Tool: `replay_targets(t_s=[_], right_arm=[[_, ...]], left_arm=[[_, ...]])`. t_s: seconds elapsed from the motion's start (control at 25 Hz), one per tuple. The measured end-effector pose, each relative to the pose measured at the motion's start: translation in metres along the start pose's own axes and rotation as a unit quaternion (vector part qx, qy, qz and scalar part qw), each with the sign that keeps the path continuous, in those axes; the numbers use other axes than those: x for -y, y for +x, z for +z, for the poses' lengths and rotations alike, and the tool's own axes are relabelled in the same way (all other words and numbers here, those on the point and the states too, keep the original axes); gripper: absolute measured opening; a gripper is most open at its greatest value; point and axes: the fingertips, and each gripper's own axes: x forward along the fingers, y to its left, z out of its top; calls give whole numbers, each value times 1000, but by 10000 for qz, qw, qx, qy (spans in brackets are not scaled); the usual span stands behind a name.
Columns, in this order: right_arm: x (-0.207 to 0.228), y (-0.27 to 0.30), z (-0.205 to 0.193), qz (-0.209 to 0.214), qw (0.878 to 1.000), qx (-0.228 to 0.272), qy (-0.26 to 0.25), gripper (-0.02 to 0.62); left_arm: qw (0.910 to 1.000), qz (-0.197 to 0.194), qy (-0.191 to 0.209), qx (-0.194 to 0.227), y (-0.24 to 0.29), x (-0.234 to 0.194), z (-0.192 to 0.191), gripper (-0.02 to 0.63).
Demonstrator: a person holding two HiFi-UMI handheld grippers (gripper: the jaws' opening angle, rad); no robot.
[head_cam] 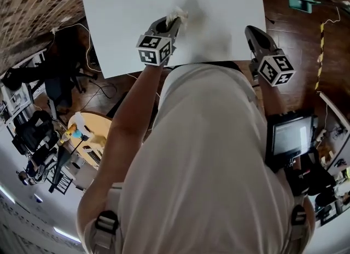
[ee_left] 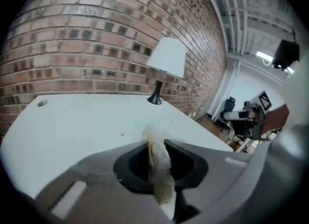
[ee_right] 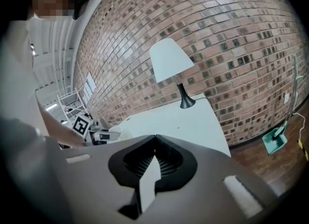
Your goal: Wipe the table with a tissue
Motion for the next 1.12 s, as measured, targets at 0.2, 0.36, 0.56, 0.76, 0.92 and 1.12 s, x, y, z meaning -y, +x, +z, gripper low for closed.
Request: replay_targets(t_s=[0.2,0.36,0.56,0.76,0.92,1.12], right_arm=[[-11,5,0,-93,9999,-38,-40,8],[-9,-11,-8,-389,9992,-75,18,8],[-11,-28,-18,-740,9971,-31,149,8],[-22,-39,-25,-935,9955,97,123,8],[-20,-54,-24,-1117,9934,248,85,8],[-16,-64,-22,-1262,9913,352,95,8]], left_arm=[[9951,934,-223,236,-8,-92,20,48],[9919,1270,-10,3,10,-123,22,48],[9886,1375,216,-566,37,-137,2,48],[9874,1413,285,-654,39,-139,-4,48],[9859,1501,392,-631,45,-133,-2,46],[9765,1908,577,-821,44,-137,-3,46]])
